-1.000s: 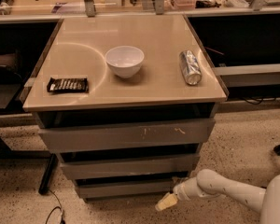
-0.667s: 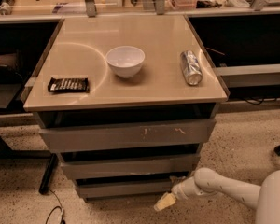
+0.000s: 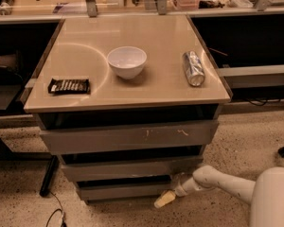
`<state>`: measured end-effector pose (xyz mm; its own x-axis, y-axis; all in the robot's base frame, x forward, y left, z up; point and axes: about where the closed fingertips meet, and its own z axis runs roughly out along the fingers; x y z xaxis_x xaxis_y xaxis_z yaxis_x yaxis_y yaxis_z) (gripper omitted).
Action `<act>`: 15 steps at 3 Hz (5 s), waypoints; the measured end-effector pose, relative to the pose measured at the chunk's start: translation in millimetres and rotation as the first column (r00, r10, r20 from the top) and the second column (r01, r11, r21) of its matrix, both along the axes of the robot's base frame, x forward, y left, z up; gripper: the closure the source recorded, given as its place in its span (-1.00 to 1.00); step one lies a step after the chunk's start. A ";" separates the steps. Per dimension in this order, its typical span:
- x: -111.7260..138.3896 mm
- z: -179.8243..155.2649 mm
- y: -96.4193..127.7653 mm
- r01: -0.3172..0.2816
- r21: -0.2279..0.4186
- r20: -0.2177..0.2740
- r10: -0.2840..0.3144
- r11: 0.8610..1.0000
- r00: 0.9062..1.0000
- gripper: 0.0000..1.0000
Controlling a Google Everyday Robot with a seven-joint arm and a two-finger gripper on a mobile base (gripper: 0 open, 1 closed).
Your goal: Open bottom drawer
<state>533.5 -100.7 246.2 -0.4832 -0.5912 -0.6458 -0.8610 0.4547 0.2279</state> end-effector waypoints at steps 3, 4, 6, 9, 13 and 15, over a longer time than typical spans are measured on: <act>-5.4 -53.2 10.6 -0.016 -0.033 -0.061 0.014 0.999 0.998 -1.00; -5.4 -50.3 10.6 -0.016 -0.033 -0.061 0.014 0.999 0.998 -1.00; -13.7 -60.3 4.1 -0.016 -0.044 -0.100 0.012 0.999 0.995 -0.85; -13.7 -60.2 4.2 -0.017 -0.044 -0.100 0.012 0.999 0.995 0.55; -25.2 -54.2 4.7 -0.003 -0.048 -0.113 -0.003 0.999 0.994 1.00; -38.3 -50.6 5.3 0.019 -0.051 -0.124 -0.025 0.999 0.992 1.00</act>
Offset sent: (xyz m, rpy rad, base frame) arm -0.0035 0.0112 -0.0582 -0.0307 0.0595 0.0109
